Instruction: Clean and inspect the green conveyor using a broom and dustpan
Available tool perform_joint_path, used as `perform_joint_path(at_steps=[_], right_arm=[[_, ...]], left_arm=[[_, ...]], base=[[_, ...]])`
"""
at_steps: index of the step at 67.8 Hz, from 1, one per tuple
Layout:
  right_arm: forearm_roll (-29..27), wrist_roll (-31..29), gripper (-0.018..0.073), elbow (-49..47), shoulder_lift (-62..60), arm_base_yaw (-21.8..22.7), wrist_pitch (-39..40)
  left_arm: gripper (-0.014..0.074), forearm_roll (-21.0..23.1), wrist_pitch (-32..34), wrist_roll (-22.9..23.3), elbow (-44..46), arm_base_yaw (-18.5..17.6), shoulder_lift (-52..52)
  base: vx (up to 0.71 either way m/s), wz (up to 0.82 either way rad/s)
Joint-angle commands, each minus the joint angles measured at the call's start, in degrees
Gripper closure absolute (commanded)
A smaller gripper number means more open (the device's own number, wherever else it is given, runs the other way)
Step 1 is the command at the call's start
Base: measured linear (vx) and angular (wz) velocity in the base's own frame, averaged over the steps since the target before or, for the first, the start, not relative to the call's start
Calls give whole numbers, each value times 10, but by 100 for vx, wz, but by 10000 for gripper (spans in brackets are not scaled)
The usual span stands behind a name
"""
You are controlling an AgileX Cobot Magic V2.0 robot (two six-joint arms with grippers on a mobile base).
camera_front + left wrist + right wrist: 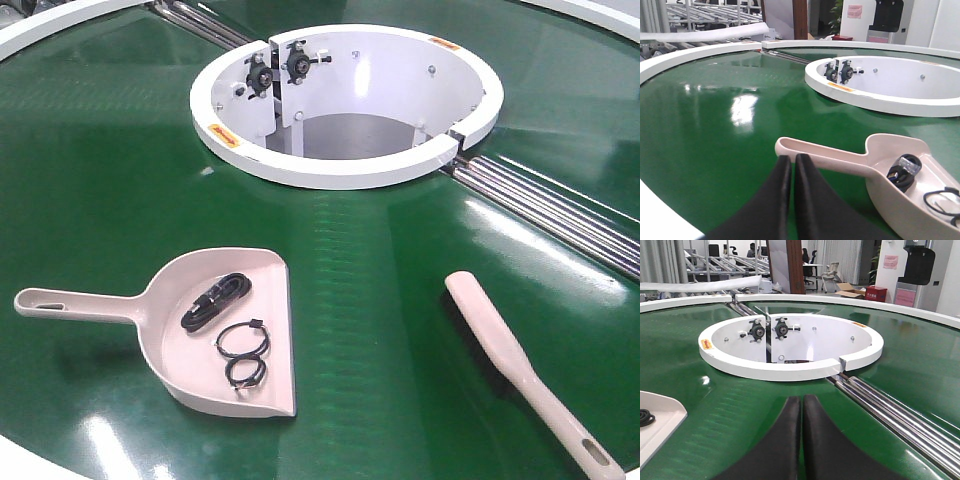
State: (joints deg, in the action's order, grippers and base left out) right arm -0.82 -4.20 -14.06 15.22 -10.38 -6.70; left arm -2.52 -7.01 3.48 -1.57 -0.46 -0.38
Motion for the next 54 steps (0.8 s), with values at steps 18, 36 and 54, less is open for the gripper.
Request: perform_joint_path(at_steps=[18, 36, 54], right_arm=[[1, -2, 569, -16, 5, 3, 41], [1, -2, 569, -16, 5, 3, 41], [1, -2, 569, -16, 5, 3, 41]], left_arm=[[604, 2, 33, 37, -18, -45, -12], [604, 2, 33, 37, -18, -45, -12], [604, 2, 33, 37, -18, -45, -12]], base=[[0, 0], [0, 0], [0, 0]])
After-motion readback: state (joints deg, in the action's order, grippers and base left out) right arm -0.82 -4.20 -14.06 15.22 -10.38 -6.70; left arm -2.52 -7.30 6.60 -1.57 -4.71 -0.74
